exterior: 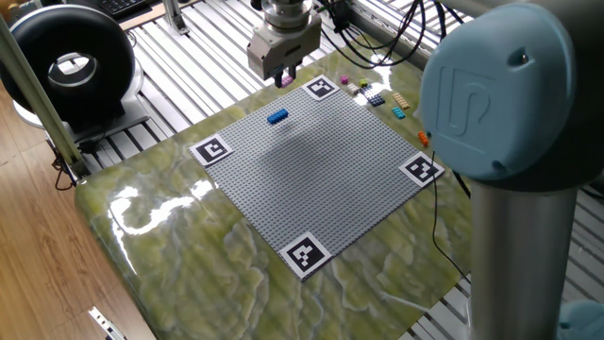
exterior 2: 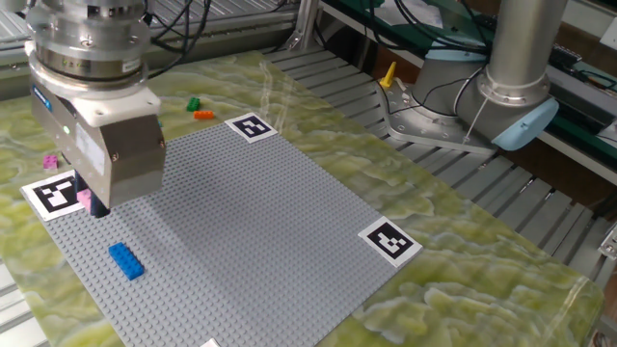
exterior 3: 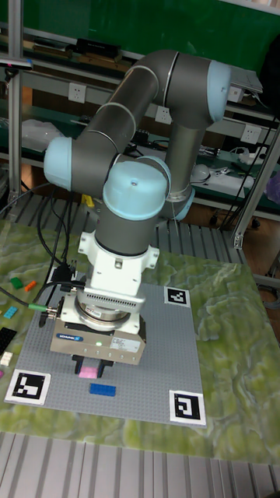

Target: Stack small Lego blocks one on top of the other

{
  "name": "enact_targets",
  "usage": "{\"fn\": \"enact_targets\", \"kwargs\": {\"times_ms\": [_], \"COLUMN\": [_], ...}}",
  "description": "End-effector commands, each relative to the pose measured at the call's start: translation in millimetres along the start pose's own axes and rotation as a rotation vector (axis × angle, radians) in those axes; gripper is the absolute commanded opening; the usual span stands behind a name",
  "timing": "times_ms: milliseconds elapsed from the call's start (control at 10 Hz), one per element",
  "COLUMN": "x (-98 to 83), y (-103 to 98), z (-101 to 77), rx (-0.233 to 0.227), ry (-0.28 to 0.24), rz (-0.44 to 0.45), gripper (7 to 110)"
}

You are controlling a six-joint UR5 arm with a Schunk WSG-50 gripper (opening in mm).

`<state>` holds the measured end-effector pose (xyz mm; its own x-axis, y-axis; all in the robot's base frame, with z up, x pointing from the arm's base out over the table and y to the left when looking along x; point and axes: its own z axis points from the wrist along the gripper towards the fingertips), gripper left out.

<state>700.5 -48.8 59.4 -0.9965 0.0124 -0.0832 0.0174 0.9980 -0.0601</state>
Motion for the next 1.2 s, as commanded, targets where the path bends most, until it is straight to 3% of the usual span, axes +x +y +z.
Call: {"fn": "enact_targets", "kwargs": {"times_ms": [0,100,300,400,700,1100], "x": [3.5,8.8,1.2,0.0,11.1,10.7], "y": [24,37,38,38,35,34], "z": [12.2,14.1,19.9,26.3,29.4,38.6], "rx": [-0.001,-0.027,0.014,0.013,0.024,0.003], "ry": [-0.004,0.024,0.036,0.037,0.073,0.053], "rz": [0.082,0.124,0.143,0.142,0.096,0.021], "gripper": [7,7,7,7,7,7]}}
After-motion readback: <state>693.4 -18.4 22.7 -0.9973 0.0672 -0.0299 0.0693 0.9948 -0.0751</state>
